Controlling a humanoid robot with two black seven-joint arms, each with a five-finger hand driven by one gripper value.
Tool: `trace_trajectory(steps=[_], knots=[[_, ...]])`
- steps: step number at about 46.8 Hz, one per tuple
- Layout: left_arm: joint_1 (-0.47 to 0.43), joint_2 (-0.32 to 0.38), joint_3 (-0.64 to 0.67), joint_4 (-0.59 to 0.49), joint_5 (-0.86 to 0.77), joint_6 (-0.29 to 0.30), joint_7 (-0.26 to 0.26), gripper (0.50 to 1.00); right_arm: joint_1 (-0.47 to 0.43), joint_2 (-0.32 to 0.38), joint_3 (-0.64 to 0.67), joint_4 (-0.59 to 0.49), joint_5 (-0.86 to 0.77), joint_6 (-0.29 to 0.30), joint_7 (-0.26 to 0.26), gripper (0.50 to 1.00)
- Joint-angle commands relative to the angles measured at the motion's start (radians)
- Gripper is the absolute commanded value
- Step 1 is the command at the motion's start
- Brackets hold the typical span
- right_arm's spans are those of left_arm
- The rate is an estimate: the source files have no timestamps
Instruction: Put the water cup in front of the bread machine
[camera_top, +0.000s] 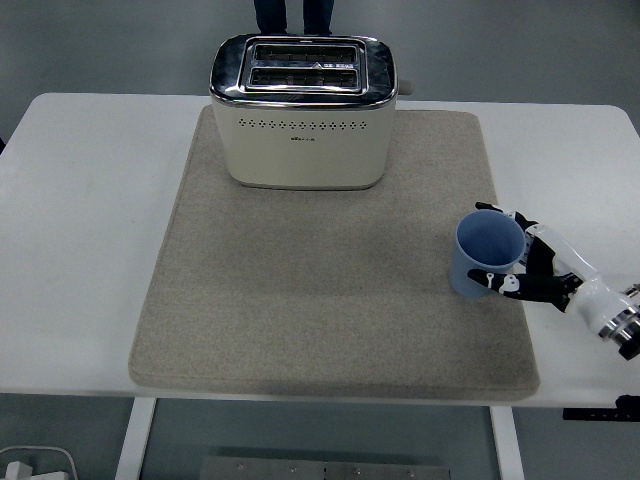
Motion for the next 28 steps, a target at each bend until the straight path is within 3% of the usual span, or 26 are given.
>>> trace_trajectory(steps=[1,10,20,28], knots=[[0.000,0.000,0.000,0.000,0.000,0.000,0.001,0.999,0.005,0.000,0.000,0.000,0.000,-0.001,-0.010,0.901],[0.000,0.000,0.000,0.000,0.000,0.000,-0.001,0.999,0.011,0.000,-0.002,0.000,0.000,0.001,-0.014,0.756],[0.000,0.000,0.000,0.000,0.000,0.000,-0.001,0.999,0.011,-0.001,-0.006,0.000,-0.017,0.001,-0.028,0.500],[0.000,0.000,0.000,0.000,0.000,0.000,0.001,0.999,0.013,-0.002,-0.006,0.001,-0.026,-0.001,-0.059,0.500]])
